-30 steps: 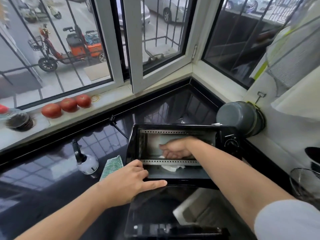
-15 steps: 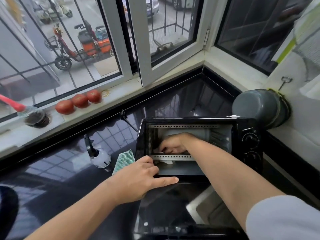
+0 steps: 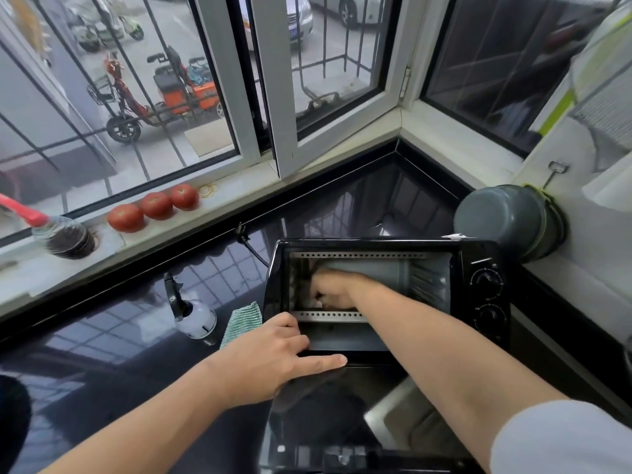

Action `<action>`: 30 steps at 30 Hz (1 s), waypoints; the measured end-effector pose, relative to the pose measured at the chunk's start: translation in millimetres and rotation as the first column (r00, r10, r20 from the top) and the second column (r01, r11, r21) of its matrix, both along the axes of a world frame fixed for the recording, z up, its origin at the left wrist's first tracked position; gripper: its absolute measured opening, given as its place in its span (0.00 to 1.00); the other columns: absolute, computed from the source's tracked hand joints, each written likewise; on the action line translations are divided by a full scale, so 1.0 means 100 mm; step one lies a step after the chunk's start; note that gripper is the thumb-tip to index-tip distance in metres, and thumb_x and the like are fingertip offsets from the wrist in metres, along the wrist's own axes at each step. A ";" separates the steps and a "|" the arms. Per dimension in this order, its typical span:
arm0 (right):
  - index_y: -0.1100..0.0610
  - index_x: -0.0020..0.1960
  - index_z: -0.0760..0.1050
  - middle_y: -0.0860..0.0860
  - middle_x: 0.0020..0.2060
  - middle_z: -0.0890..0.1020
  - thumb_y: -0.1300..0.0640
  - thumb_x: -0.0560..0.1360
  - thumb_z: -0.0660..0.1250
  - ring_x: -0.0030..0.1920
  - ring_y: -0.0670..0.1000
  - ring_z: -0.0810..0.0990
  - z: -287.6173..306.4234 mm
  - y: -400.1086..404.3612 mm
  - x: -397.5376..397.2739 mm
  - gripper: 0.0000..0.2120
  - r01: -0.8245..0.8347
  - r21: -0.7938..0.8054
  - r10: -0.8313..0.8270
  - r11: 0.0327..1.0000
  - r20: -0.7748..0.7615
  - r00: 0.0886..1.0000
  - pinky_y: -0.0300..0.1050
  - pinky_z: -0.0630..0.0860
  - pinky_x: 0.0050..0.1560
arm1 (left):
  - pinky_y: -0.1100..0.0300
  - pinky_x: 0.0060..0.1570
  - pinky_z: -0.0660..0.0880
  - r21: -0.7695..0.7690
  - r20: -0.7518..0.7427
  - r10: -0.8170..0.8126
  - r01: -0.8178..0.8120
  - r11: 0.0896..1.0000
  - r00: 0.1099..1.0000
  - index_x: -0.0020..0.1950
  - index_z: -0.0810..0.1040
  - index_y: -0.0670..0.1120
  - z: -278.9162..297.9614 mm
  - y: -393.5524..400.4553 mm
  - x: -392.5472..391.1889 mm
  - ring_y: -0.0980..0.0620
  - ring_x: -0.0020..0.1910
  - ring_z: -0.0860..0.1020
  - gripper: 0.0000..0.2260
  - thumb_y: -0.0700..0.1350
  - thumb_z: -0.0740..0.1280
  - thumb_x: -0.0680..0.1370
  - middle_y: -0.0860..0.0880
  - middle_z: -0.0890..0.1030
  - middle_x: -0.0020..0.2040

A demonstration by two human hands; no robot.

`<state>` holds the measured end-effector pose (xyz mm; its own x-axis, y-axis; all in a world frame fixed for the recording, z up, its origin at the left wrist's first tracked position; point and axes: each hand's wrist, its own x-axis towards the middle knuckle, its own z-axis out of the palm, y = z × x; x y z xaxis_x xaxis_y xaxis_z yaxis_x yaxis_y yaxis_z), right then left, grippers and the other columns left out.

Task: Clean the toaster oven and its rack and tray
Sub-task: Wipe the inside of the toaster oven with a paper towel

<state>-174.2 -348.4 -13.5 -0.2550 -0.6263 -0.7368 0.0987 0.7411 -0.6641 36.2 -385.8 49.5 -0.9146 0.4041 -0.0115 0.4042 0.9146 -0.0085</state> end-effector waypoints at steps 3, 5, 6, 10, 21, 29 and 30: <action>0.60 0.40 0.76 0.55 0.35 0.77 0.68 0.75 0.60 0.34 0.51 0.74 -0.05 -0.05 -0.03 0.09 0.285 -0.122 -0.301 0.951 -0.146 0.942 0.40 0.69 0.33 | 0.56 0.58 0.67 -0.031 -0.026 0.012 -0.012 0.999 1.000 0.83 0.57 0.57 0.00 -0.01 0.00 0.49 0.37 0.73 0.34 0.40 0.52 0.76 0.53 0.76 0.40; 0.58 0.54 0.79 0.55 0.51 0.82 0.61 0.76 0.60 0.50 0.54 0.80 -0.19 -0.11 0.02 0.12 0.210 -0.171 -0.256 0.963 -0.316 0.914 0.43 0.77 0.51 | 0.56 0.58 0.67 -0.017 -0.008 0.008 -0.009 1.000 1.000 0.83 0.58 0.57 0.01 0.03 -0.01 0.49 0.37 0.73 0.34 0.40 0.52 0.77 0.53 0.76 0.40; 0.57 0.58 0.79 0.55 0.57 0.81 0.60 0.75 0.58 0.58 0.55 0.79 -0.20 -0.12 0.07 0.15 0.131 -0.159 -0.184 0.978 -0.383 0.905 0.47 0.75 0.61 | 0.56 0.57 0.68 -0.016 -0.005 0.021 -0.021 1.000 1.000 0.83 0.58 0.57 0.02 0.05 0.00 0.49 0.37 0.73 0.33 0.40 0.52 0.77 0.53 0.75 0.39; 0.58 0.67 0.73 0.55 0.67 0.75 0.63 0.79 0.55 0.66 0.55 0.73 -0.03 0.01 -0.01 0.19 -0.201 -0.031 0.161 0.979 -0.488 0.858 0.49 0.68 0.69 | 0.56 0.58 0.69 -0.008 0.000 0.031 -0.031 1.000 1.000 0.83 0.58 0.58 0.05 0.01 -0.01 0.49 0.38 0.73 0.34 0.40 0.51 0.76 0.53 0.76 0.40; 0.60 0.74 0.67 0.55 0.64 0.75 0.54 0.84 0.54 0.57 0.56 0.76 0.37 0.50 -0.54 0.21 -0.543 0.736 0.893 0.404 -0.188 0.409 0.47 0.73 0.52 | 0.58 0.58 0.63 -0.004 -0.001 0.054 -0.054 0.999 0.999 0.83 0.57 0.60 0.12 -0.02 -0.11 0.49 0.40 0.75 0.31 0.45 0.55 0.79 0.53 0.76 0.41; 0.63 0.60 0.70 0.64 0.72 0.66 0.39 0.83 0.48 0.67 0.63 0.71 0.42 0.63 -0.74 0.28 -0.459 0.720 0.713 0.521 -0.072 0.697 0.57 0.72 0.63 | 0.58 0.57 0.63 -0.021 -0.035 0.024 -0.025 0.999 0.999 0.83 0.58 0.59 0.04 0.04 -0.04 0.49 0.39 0.76 0.36 0.42 0.62 0.75 0.53 0.76 0.40; 0.62 0.52 0.70 0.65 0.72 0.66 0.39 0.83 0.49 0.69 0.64 0.69 0.43 0.63 -0.75 0.26 -0.468 0.711 0.713 0.525 -0.068 0.698 0.60 0.68 0.68 | 0.58 0.57 0.63 -0.021 -0.042 0.026 -0.027 0.999 0.999 0.82 0.59 0.59 0.03 0.04 -0.03 0.49 0.38 0.76 0.36 0.43 0.62 0.75 0.53 0.76 0.40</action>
